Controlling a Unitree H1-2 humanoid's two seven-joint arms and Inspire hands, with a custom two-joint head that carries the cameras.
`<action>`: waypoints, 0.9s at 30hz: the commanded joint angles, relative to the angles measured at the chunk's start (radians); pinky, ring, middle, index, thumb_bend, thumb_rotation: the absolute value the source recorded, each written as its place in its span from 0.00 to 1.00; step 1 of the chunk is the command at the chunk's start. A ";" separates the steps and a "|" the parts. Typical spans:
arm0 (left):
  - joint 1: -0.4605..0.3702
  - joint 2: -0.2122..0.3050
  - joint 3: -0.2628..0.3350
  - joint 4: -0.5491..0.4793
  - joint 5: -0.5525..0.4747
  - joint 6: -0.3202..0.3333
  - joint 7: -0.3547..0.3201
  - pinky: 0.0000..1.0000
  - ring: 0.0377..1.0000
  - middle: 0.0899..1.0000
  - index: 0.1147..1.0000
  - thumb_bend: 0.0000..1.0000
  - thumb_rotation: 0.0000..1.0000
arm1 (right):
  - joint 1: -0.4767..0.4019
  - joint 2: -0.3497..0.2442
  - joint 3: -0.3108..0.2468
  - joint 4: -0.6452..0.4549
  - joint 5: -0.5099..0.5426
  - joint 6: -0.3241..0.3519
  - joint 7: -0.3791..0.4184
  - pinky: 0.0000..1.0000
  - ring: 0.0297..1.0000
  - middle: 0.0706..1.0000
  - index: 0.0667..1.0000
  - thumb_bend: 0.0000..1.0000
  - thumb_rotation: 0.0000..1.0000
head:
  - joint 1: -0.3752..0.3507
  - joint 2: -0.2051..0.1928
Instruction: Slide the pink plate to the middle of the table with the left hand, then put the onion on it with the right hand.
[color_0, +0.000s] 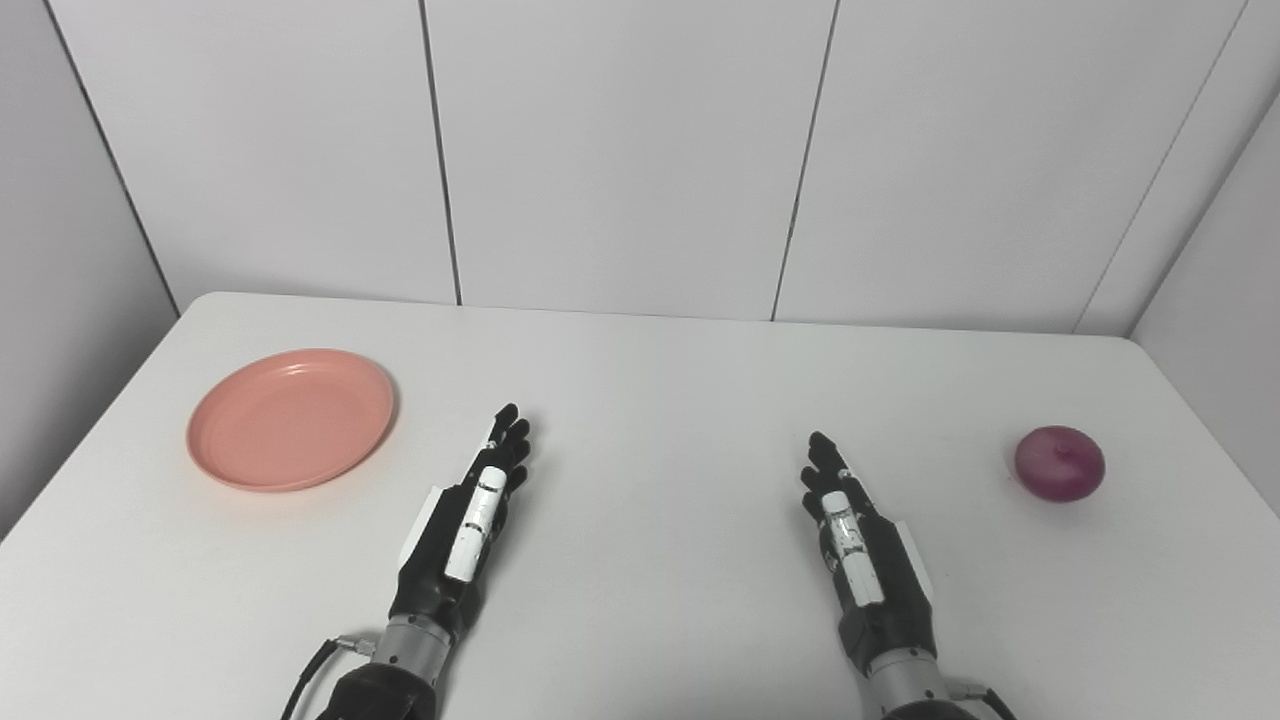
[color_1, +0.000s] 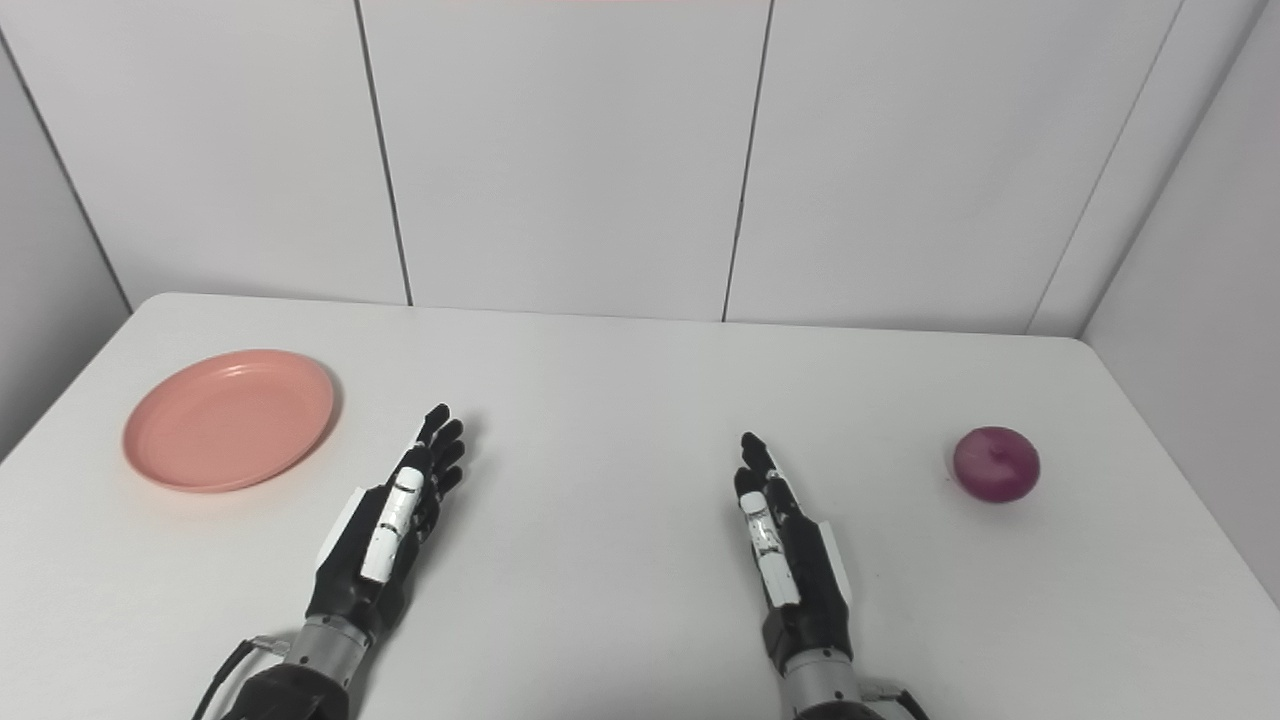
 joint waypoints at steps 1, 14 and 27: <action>-0.016 0.002 0.003 -0.011 -0.015 -0.010 -0.007 1.00 1.00 1.00 1.00 0.45 1.00 | -0.028 0.007 0.001 -0.019 0.003 -0.060 0.002 1.00 0.98 0.97 0.94 0.48 0.81 | 0.000 -0.001; -0.017 0.005 0.002 -0.004 -0.025 -0.012 -0.012 1.00 1.00 1.00 1.00 0.47 1.00 | -0.029 0.004 0.004 -0.018 -0.017 -0.055 -0.002 1.00 0.98 0.96 0.93 0.47 0.82 | -0.001 -0.001; -0.015 0.001 -0.006 0.011 -0.023 -0.018 -0.017 1.00 1.00 1.00 1.00 0.49 1.00 | -0.027 -0.010 -0.001 -0.016 -0.010 -0.050 0.008 1.00 0.97 0.96 0.93 0.52 0.79 | 0.077 -0.024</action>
